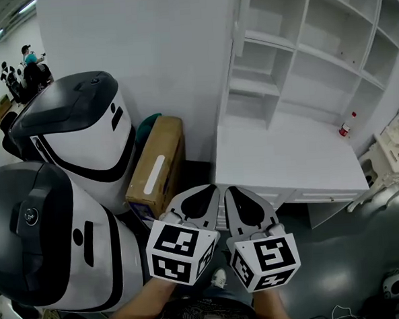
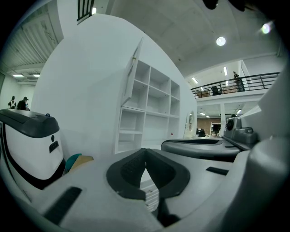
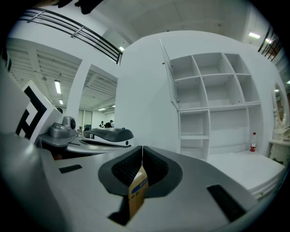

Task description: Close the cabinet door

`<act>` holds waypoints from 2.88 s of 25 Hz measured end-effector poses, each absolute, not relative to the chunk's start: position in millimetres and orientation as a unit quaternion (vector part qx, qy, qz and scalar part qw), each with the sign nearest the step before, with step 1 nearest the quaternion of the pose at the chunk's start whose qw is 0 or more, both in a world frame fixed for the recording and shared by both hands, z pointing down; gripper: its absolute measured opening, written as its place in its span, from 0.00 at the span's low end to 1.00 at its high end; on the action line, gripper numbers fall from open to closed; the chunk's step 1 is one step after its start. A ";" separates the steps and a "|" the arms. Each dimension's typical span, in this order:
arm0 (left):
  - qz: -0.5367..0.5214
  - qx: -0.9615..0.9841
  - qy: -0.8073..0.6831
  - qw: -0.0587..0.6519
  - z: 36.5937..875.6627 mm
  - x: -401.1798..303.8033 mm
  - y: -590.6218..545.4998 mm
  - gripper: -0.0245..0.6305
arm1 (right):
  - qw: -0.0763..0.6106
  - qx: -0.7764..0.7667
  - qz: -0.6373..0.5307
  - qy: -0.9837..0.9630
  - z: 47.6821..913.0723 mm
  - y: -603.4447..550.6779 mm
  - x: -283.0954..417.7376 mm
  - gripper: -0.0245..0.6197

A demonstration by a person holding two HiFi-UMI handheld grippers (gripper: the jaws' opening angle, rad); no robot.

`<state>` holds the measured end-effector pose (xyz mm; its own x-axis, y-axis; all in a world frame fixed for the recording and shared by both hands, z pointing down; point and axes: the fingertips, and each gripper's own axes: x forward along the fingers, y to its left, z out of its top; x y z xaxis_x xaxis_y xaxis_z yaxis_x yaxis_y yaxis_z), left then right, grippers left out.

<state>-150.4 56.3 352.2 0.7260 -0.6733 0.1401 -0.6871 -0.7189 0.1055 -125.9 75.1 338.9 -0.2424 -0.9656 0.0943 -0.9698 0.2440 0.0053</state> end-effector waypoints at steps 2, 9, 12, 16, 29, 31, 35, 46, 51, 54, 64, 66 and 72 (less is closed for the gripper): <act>0.045 0.925 -0.369 0.074 350.5 -139.6 45.3 0.06 | 0.039 0.611 0.028 -0.790 339.7 63.7 -116.3 0.07; 0.051 0.922 -0.376 0.073 352.1 -103.8 8.8 0.06 | 0.038 0.603 0.034 -0.796 342.2 27.0 -80.9 0.07; 0.055 0.920 -0.381 0.072 352.3 -90.6 -3.9 0.06 | 0.034 0.598 0.037 -0.800 342.8 14.6 -67.3 0.07; 0.063 0.917 -0.387 0.067 351.3 -71.6 -17.8 0.06 | 0.026 0.590 0.042 -0.806 343.0 -0.6 -48.8 0.07; 0.074 0.894 -0.438 0.059 339.6 -43.4 -59.5 0.06 | 0.000 0.543 0.040 -0.839 326.2 -44.5 -17.6 0.07; 0.071 0.892 -0.443 0.060 335.0 -43.0 -65.4 0.06 | -0.002 0.536 0.035 -0.844 320.1 -49.1 -17.7 0.07; 0.061 0.888 -0.451 0.067 322.0 -44.4 -77.6 0.06 | 0.000 0.525 0.017 -0.851 305.7 -56.9 -18.6 0.07; 0.032 0.892 -0.447 0.052 274.8 -48.5 -112.4 0.06 | -0.023 0.528 -0.032 -0.848 247.3 -85.0 -22.7 0.07; 0.028 0.902 -0.430 0.042 260.0 -46.2 -130.5 0.06 | -0.038 0.547 -0.045 -0.835 224.8 -103.3 -19.9 0.07; 0.022 0.906 -0.421 0.038 253.4 -50.1 -144.3 0.06 | -0.033 0.557 -0.060 -0.827 215.9 -115.9 -25.0 0.07; -0.001 0.920 -0.392 0.029 235.1 -60.0 -187.3 0.06 | -0.056 0.597 -0.094 -0.795 181.3 -151.9 -32.5 0.08; -0.003 0.923 -0.383 0.029 233.9 -59.6 -193.4 0.06 | -0.060 0.603 -0.100 -0.789 175.0 -156.2 -32.9 0.08; -0.008 0.934 -0.357 0.028 230.6 -58.5 -210.4 0.06 | -0.051 0.624 -0.114 -0.771 163.7 -172.6 -35.8 0.16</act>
